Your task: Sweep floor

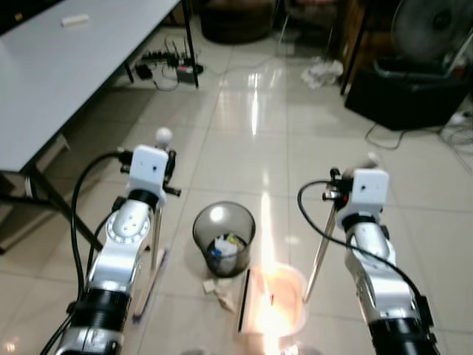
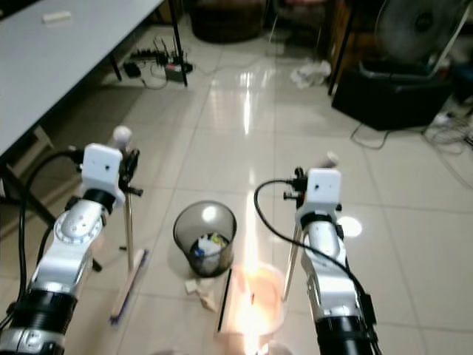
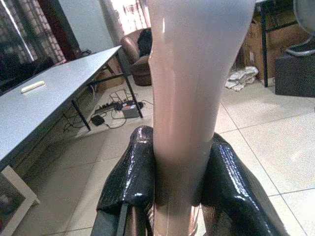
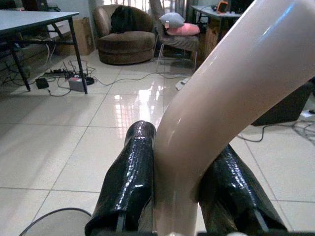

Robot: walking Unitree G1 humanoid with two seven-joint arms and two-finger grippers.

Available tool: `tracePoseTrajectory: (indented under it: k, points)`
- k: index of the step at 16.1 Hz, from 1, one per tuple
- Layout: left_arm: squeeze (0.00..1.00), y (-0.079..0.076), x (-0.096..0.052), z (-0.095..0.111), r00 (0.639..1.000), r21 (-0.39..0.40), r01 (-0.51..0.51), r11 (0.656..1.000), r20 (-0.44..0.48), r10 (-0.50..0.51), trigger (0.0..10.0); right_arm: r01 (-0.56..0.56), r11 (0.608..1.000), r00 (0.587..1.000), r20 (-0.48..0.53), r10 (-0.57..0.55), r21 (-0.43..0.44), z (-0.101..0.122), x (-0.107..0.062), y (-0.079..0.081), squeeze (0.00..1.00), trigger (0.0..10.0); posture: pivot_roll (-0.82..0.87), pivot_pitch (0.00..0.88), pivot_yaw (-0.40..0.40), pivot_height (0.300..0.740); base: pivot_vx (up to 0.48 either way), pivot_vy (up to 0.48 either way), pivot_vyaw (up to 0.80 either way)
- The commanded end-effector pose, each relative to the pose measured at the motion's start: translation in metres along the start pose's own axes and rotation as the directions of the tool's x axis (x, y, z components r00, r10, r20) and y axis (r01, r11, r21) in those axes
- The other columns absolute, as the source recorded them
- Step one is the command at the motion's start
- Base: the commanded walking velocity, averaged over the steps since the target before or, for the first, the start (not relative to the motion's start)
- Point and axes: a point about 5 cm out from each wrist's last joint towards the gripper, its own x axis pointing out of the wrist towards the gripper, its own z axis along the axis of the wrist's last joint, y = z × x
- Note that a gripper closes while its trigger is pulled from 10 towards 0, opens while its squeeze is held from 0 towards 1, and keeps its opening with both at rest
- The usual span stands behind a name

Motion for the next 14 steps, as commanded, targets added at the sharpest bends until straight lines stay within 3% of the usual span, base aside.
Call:
tracePoseTrajectory:
  k: [1, 4, 8, 12, 14]
  points:
    - [0.00, -0.003, 0.001, 0.006, 0.999, -0.029, 0.027, 0.999, 0.032, -0.026, 10.0, 0.019, 0.999, 1.000, 0.012, -0.019, -0.027, 0.004, -0.001, -0.007, 0.00, 10.0, 0.02, 0.093, 0.054, 0.740, 0.000, 0.000, 0.00]
    - [0.00, 0.000, 0.002, 0.001, 1.000, 0.018, 0.002, 1.000, 0.023, -0.002, 10.0, -0.001, 1.000, 1.000, 0.030, 0.002, -0.021, 0.006, -0.007, -0.007, 0.00, 10.0, 0.02, 0.120, 0.057, 0.740, 0.000, 0.000, 0.00]
    - [0.00, 0.002, 0.005, 0.000, 1.000, 0.019, -0.012, 1.000, 0.019, 0.012, 10.0, 0.017, 1.000, 1.000, 0.019, -0.016, -0.026, 0.003, -0.010, -0.014, 0.00, 10.0, 0.02, 0.160, 0.058, 0.740, 0.000, 0.000, 0.00]
    - [0.00, -0.004, 0.009, -0.007, 0.998, 0.009, 0.031, 0.999, 0.049, -0.032, 10.0, 0.063, 0.993, 0.997, 0.043, -0.059, -0.102, 0.005, -0.002, -0.024, 0.00, 10.0, 0.01, 0.222, 0.057, 0.740, 0.000, 0.000, 0.00]
    - [0.00, -0.003, 0.016, -0.007, 0.997, -0.038, 0.001, 0.999, 0.080, 0.002, 10.0, 0.104, 0.980, 0.989, 0.118, -0.085, -0.167, 0.016, 0.006, -0.028, 0.00, 10.0, 0.02, 0.255, 0.045, 0.740, 0.000, 0.000, 0.00]
